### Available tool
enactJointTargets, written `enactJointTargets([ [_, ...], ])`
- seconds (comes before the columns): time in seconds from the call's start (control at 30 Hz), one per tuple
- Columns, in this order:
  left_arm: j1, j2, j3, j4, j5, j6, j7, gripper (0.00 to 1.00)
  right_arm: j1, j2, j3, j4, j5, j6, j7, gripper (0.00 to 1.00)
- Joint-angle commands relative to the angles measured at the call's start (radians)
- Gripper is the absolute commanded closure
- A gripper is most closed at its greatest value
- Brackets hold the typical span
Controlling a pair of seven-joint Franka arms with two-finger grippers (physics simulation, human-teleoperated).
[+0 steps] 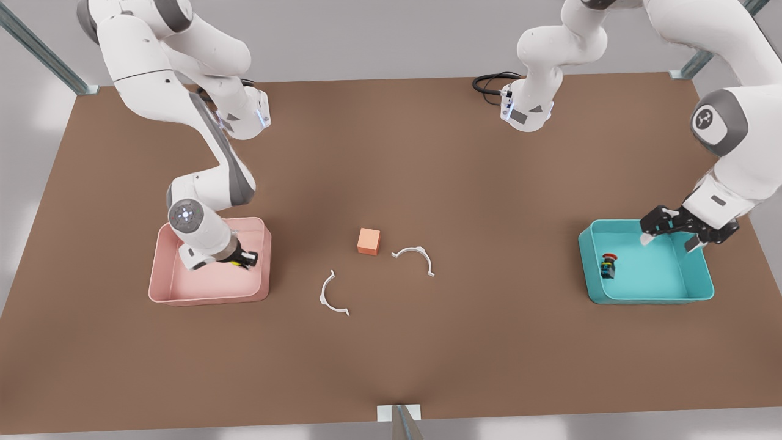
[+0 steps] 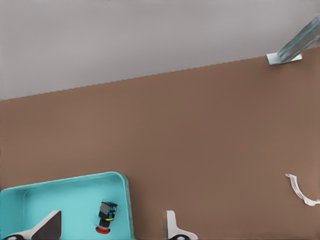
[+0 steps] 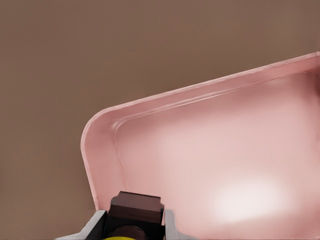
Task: Place the red button in the blue storage box with the left arm, and place the yellow button in the pink storage box with the right arm
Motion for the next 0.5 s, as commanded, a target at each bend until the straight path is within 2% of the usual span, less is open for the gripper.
enactJointTargets([
  [0.0, -0.049, 0.03, 0.011, 0.093, 0.093, -0.283, -0.186, 0.0, -0.041, 0.023, -0.002, 0.001, -0.01, -0.055, -0.294, 0.54],
  [0.03, -0.051, 0.073, 0.011, 0.154, 0.091, -0.343, -0.187, 0.0, -0.071, 0.043, -0.011, 0.002, -0.01, -0.037, -0.344, 0.54],
  [0.17, -0.051, 0.085, 0.01, 0.157, 0.09, -0.357, -0.187, 0.0, -0.177, 0.132, -0.011, -0.002, -0.039, -0.001, -0.464, 0.51],
  [0.2, -0.053, 0.085, 0.01, 0.157, 0.09, -0.36, -0.187, 0.0, -0.179, 0.134, -0.011, -0.002, -0.041, -0.001, -0.463, 0.2],
  [0.3, -0.065, 0.086, 0.008, 0.157, 0.091, -0.362, -0.186, 0.0, -0.177, 0.143, -0.011, -0.001, -0.047, 0.005, -0.461, 0.15],
  [0.37, -0.065, 0.086, 0.008, 0.157, 0.09, -0.362, -0.186, 0.0, -0.177, 0.079, 0.003, 0.031, -0.047, -0.023, -0.457, 0.0],
  [0.4, -0.065, 0.086, 0.008, 0.157, 0.09, -0.362, -0.184, 0.0, -0.177, 0.02, 0.038, 0.122, -0.047, -0.122, -0.461, 0.0],
  [0.43, -0.065, 0.086, 0.008, 0.157, 0.09, -0.362, -0.184, 0.0, -0.168, 0.017, 0.102, 0.344, -0.047, -0.381, -0.452, 0.0],
  [0.47, -0.065, 0.086, 0.008, 0.157, 0.09, -0.362, -0.184, 0.0, -0.167, 0.017, 0.136, 0.447, -0.045, -0.481, -0.452, 0.0],
])
